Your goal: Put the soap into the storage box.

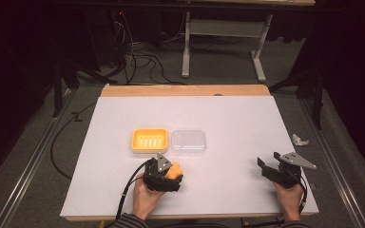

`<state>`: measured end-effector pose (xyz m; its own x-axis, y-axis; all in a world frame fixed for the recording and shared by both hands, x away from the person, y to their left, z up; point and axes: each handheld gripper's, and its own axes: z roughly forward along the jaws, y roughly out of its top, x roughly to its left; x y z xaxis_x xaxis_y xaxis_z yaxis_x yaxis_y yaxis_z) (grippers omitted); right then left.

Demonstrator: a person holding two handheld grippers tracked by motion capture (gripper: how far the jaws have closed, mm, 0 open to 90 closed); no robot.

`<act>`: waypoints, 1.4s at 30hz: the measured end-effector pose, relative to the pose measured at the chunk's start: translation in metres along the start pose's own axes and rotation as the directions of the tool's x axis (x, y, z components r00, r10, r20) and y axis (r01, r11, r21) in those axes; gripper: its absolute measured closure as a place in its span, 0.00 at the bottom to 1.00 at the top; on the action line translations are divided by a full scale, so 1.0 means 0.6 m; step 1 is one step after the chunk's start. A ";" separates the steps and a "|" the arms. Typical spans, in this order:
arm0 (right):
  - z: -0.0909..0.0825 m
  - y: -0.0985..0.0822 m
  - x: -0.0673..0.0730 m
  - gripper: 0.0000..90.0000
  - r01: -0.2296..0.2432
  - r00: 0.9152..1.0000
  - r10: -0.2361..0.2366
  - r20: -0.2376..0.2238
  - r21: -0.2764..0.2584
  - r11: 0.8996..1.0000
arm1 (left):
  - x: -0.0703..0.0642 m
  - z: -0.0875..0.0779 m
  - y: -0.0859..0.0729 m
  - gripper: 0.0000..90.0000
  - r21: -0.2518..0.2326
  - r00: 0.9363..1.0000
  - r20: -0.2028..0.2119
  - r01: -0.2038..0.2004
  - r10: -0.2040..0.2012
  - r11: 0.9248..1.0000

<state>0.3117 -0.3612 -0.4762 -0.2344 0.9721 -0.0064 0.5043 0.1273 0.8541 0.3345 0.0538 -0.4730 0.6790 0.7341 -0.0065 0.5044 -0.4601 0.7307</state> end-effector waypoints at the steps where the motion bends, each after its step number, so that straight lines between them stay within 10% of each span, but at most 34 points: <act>1: 0.000 0.000 0.000 0.31 0.002 1.000 -0.002 -0.001 0.000 1.000 | 0.000 0.001 0.000 0.18 0.002 1.000 -0.001 -0.002 0.002 1.000; 42: 0.003 0.001 0.000 0.31 0.009 1.000 -0.008 -0.007 0.016 1.000 | -0.007 0.013 0.006 0.29 0.048 0.999 -0.037 -0.033 0.034 0.998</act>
<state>0.3133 -0.3607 -0.4765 -0.2447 0.9695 -0.0099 0.5157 0.1388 0.8455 0.3379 0.0450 -0.4756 0.6759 0.7357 0.0435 0.5071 -0.5071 0.6969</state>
